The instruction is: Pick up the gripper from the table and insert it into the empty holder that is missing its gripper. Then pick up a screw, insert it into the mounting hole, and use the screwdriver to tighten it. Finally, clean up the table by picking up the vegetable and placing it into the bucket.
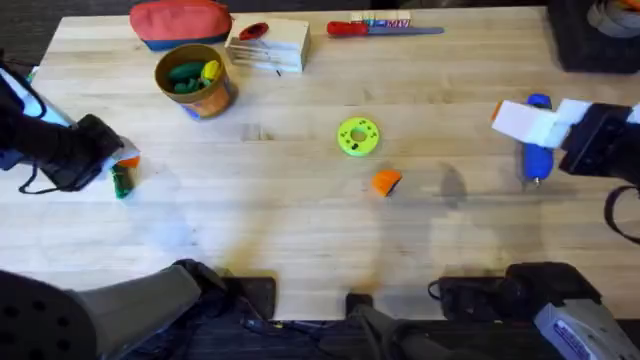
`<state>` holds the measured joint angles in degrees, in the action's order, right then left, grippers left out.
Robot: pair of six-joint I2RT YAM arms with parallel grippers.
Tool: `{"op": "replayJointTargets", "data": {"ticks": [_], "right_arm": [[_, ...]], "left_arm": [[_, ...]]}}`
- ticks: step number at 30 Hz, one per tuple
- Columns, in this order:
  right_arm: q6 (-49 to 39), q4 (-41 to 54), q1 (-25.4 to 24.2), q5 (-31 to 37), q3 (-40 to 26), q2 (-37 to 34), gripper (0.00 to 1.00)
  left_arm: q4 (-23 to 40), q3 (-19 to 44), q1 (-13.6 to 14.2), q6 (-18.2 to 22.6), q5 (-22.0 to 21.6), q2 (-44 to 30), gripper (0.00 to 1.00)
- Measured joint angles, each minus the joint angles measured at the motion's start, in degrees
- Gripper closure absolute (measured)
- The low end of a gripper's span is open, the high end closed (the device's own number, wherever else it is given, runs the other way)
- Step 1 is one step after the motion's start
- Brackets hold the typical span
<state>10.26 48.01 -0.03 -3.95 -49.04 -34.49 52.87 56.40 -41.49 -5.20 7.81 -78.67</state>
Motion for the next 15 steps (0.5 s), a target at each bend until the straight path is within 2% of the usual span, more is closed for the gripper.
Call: {"op": "replayJointTargets", "data": {"ticks": [2,4,5,6,7,9,11,12,15], "right_arm": [[0.0,0.0,0.0,0.0,0.0,0.0,0.01],[0.0,0.0,0.0,0.0,0.0,0.0,0.01],[0.0,0.0,0.0,0.0,0.0,0.0,0.01],[0.0,0.1,0.0,0.0,0.0,0.0,0.009],[0.0,0.4,0.0,0.0,0.0,0.0,0.01],[0.0,1.1,0.0,0.0,0.0,0.0,0.009],[-0.1,1.2,0.0,0.0,0.0,0.0,0.009],[-0.1,1.3,0.0,0.0,0.0,0.0,0.009],[-0.1,2.3,0.0,0.0,0.0,0.0,0.009]], "left_arm": [[1.1,0.3,1.3,0.9,2.6,0.6,0.996],[2.3,1.0,4.0,2.3,5.3,2.1,0.989],[2.7,1.4,5.7,3.0,6.3,3.2,0.937],[2.9,1.8,7.6,3.6,7.2,4.5,0.847],[3.0,2.1,10.0,3.8,7.8,6.3,0.711],[3.3,2.7,15.4,4.5,8.9,10.2,0.43],[4.1,3.0,21.3,4.8,9.6,14.6,0.103],[4.5,3.1,24.1,4.8,10.1,16.6,0.049],[4.8,3.1,32.1,4.7,10.6,21.6,0.027]]}}
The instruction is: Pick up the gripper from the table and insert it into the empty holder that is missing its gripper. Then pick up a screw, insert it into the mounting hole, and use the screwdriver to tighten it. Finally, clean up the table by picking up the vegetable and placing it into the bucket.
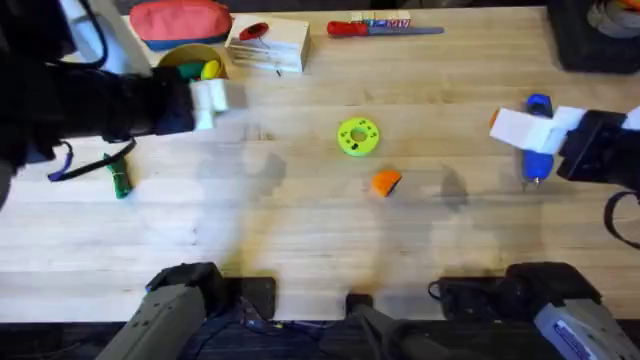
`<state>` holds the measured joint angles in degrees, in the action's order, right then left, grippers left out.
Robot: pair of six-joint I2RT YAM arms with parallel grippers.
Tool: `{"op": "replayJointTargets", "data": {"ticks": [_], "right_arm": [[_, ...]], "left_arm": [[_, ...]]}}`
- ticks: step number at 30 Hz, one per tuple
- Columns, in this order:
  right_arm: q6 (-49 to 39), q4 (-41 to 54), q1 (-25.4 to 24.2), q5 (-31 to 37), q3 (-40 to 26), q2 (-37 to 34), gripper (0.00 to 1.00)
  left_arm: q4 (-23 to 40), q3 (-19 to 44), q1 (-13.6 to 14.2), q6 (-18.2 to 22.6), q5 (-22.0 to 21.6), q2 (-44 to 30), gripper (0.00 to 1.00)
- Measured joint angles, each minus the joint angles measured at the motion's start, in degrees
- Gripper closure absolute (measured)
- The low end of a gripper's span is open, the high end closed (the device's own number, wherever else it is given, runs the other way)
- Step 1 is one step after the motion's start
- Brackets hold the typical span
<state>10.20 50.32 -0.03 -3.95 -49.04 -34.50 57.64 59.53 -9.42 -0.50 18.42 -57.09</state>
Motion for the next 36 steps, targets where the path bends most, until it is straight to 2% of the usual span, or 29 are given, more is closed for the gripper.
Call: {"op": "replayJointTargets", "data": {"ticks": [3,7,9,12,14,17,22,28,32,36], "right_arm": [[0.0,1.4,0.0,0.0,0.0,0.0,0.009],[0.0,4.5,0.0,0.0,0.0,0.0,0.01],[-0.1,6.5,0.0,0.0,0.0,0.0,0.01],[-0.2,9.8,0.0,0.0,0.0,0.0,0.01],[-0.2,12.0,0.0,0.0,0.0,0.0,0.01],[-0.2,15.4,0.0,0.0,0.0,0.0,0.009],[-0.2,17.4,0.0,0.0,0.0,0.0,0.009],[-0.2,17.5,0.0,0.0,0.0,0.0,0.009],[-0.2,17.5,0.0,0.0,0.0,0.0,0.009],[-0.2,17.5,0.0,0.0,0.0,0.0,0.011]], "left_arm": [[-1.0,0.0,7.8,-1.0,0.1,3.9,0.026],[-3.8,0.0,16.1,-1.8,0.7,7.0,0.026],[-5.2,0.0,19.3,-2.0,1.0,7.9,0.026],[-6.3,0.0,22.5,-2.2,1.3,8.1,0.026],[-6.0,0.0,23.7,-2.2,1.4,7.8,0.026],[-4.5,0.0,24.0,-2.5,1.4,7.7,0.025],[-10.1,0.0,24.0,-3.0,1.0,7.4,0.025],[-16.8,0.0,24.1,0.4,1.1,4.7,0.025],[-24.9,-2.3,25.2,3.2,1.1,4.0,0.024],[-34.3,-10.2,26.8,5.0,1.2,8.5,0.023]]}}
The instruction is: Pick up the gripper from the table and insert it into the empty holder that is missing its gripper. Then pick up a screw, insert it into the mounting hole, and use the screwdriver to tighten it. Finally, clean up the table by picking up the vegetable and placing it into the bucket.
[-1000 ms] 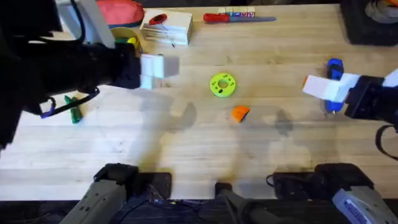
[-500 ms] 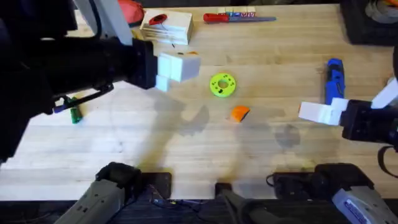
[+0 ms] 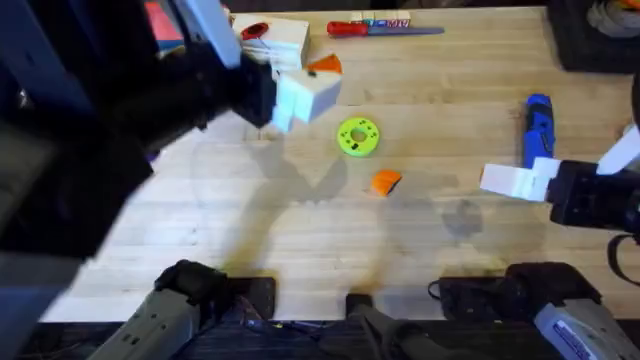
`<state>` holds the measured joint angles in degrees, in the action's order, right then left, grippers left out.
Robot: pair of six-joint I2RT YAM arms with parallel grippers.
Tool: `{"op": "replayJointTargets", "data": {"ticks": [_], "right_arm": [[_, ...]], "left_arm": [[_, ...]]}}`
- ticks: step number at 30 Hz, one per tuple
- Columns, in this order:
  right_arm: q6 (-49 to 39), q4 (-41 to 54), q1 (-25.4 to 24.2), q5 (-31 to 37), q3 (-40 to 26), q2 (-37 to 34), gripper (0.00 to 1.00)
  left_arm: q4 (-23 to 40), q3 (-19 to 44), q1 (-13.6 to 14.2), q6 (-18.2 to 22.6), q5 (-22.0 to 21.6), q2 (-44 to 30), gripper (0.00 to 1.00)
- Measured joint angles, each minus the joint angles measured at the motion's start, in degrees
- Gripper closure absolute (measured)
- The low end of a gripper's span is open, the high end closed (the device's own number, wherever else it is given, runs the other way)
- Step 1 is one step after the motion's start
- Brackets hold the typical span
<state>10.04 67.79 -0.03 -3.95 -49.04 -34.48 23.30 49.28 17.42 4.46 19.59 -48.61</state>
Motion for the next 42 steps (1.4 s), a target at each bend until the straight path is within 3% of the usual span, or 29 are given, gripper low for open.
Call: {"op": "replayJointTargets", "data": {"ticks": [3,8,13,19,24,42], "right_arm": [[0.0,0.0,0.0,0.0,0.0,0.0,0.009],[0.0,0.0,0.0,0.0,0.0,0.0,0.009],[0.0,0.0,0.0,0.0,0.0,0.0,0.007],[0.0,0.0,0.0,0.0,0.0,0.0,0.007],[0.0,0.0,0.0,0.0,0.0,0.0,0.008],[0.0,0.0,0.0,0.0,0.0,0.0,0.009]], "left_arm": [[-7.6,-9.9,1.3,0.5,0.1,7.4,0.024],[-15.0,-24.4,2.6,-1.2,0.1,20.9,0.024],[-16.4,-36.1,2.7,-3.7,0.4,34.1,0.024],[-16.6,-44.5,2.7,-5.0,1.9,47.3,0.024],[-18.8,-48.2,3.1,-5.4,2.7,48.3,0.024],[-19.1,-48.3,3.1,-5.6,3.1,48.3,0.023]]}}
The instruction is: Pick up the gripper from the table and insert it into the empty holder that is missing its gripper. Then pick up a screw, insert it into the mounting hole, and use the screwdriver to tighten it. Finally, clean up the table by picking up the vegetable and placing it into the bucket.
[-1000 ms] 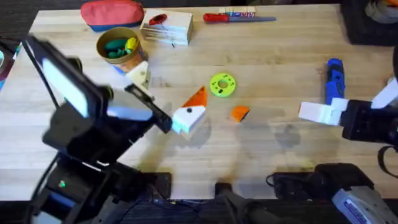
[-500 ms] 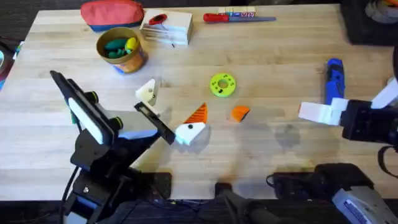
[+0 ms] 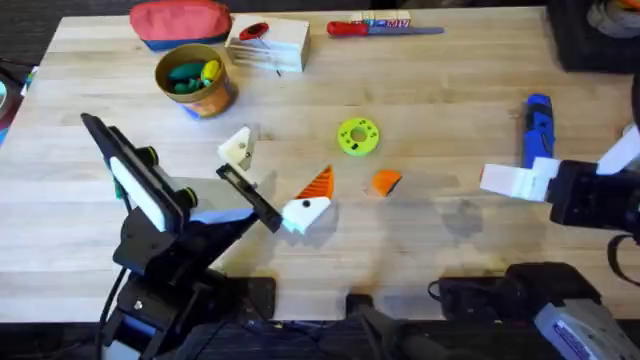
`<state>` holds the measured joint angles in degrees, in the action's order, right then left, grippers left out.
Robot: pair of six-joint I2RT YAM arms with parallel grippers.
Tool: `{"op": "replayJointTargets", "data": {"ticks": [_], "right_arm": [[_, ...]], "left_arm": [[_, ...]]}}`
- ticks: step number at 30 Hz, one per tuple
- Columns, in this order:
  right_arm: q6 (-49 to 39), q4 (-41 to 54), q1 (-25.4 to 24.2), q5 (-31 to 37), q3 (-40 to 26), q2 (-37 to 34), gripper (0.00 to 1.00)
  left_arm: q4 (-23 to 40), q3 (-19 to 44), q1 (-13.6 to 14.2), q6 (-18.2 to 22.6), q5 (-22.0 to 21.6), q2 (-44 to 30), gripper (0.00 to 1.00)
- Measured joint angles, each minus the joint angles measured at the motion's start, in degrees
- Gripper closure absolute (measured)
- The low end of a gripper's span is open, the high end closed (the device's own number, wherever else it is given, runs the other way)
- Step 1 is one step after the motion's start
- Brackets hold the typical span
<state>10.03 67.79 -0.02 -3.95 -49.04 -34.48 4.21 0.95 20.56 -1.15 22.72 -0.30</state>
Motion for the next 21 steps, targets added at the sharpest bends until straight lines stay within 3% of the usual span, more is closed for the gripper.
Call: {"op": "replayJointTargets", "data": {"ticks": [16,21], "right_arm": [[0.0,-0.3,0.0,0.0,0.0,0.0,0.009],[1.5,-8.0,0.0,-1.4,0.0,0.0,0.009]], "left_arm": [[-0.1,0.0,0.0,0.0,0.0,0.0,0.023],[-0.2,-0.1,0.0,0.0,0.1,0.0,0.023]]}}
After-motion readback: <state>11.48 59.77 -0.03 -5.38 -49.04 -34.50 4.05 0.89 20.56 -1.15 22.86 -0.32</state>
